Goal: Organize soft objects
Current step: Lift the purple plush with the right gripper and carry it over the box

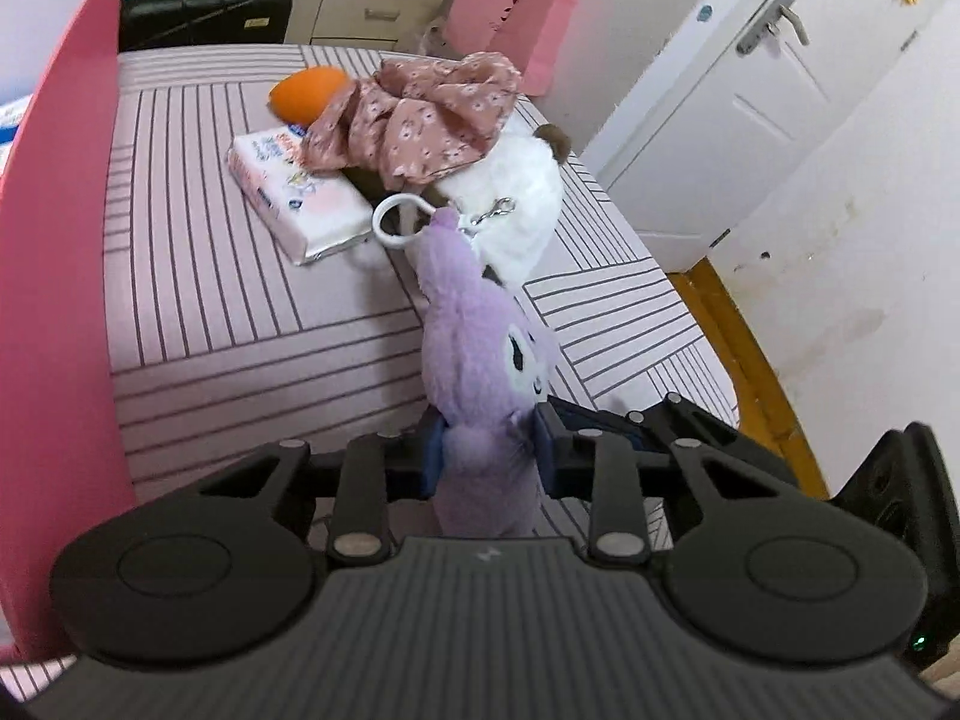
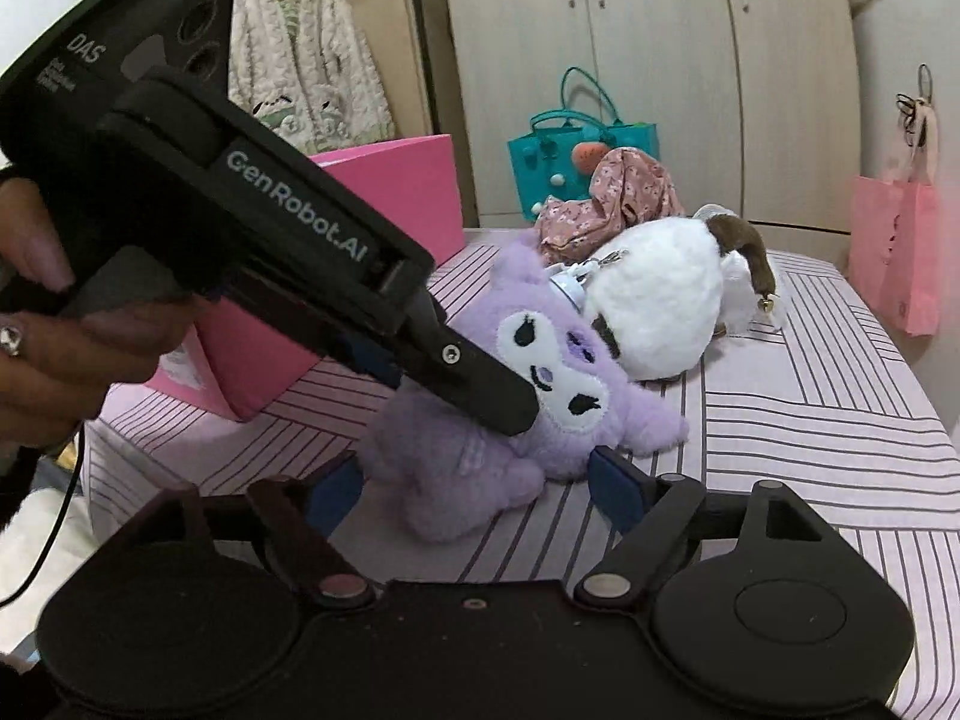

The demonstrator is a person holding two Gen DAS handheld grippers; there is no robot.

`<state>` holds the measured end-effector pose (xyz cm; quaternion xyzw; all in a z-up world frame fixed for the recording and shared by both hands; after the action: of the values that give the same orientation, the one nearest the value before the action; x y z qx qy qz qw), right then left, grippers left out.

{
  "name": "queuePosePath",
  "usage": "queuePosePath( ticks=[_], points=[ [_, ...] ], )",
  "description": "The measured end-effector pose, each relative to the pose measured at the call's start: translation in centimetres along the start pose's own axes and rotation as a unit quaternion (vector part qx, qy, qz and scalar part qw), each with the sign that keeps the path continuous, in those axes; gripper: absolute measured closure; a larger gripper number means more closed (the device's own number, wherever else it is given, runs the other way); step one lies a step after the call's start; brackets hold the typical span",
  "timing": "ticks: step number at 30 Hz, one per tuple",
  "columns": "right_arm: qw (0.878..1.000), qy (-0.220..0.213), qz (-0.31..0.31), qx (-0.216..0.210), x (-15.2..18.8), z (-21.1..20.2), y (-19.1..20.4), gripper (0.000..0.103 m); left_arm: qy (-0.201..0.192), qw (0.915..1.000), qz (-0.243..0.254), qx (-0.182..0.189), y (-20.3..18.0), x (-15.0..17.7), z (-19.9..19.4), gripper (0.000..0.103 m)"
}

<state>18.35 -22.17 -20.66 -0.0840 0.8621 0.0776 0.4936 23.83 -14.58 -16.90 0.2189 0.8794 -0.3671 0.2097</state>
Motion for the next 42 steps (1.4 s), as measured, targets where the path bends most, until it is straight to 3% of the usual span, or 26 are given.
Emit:
queuePosePath(
  ticks=[11,13,22,29,42],
  points=[
    [1.0,-0.008,0.0,0.013,0.5,-0.9,0.2,0.042,-0.021,0.9998,-0.006,0.0,-0.7,0.8,-0.6,0.075],
    [1.0,-0.007,0.003,0.007,0.6,-1.0,0.4,0.055,-0.021,0.9997,-0.011,0.003,-0.6,1.0,-0.7,0.075],
    [1.0,0.021,0.001,-0.001,0.4,-2.4,1.3,0.055,-0.022,0.9996,-0.018,0.005,-1.4,2.3,-2.0,0.075],
    [0.997,0.071,0.009,-0.033,-0.7,-4.3,2.3,0.055,-0.015,0.9995,-0.024,0.011,-2.6,3.5,-4.1,0.075],
    [0.985,0.147,-0.035,-0.087,-2.3,-7.1,5.5,0.055,0.011,0.9975,-0.068,0.013,-3.2,5.6,-8.6,0.075]
  ],
)
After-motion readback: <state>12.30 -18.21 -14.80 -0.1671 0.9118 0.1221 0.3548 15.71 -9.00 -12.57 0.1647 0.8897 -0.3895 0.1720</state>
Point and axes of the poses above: each gripper's, at about its wrist camera, not at the fingertips, and z roughly the way its jaws point, y to its left, x to its underside, the point moved 8 cm from there along z, roughly the way its jaws point, and after that the axes turned 9 degrees about x, right-handed, at the moved point
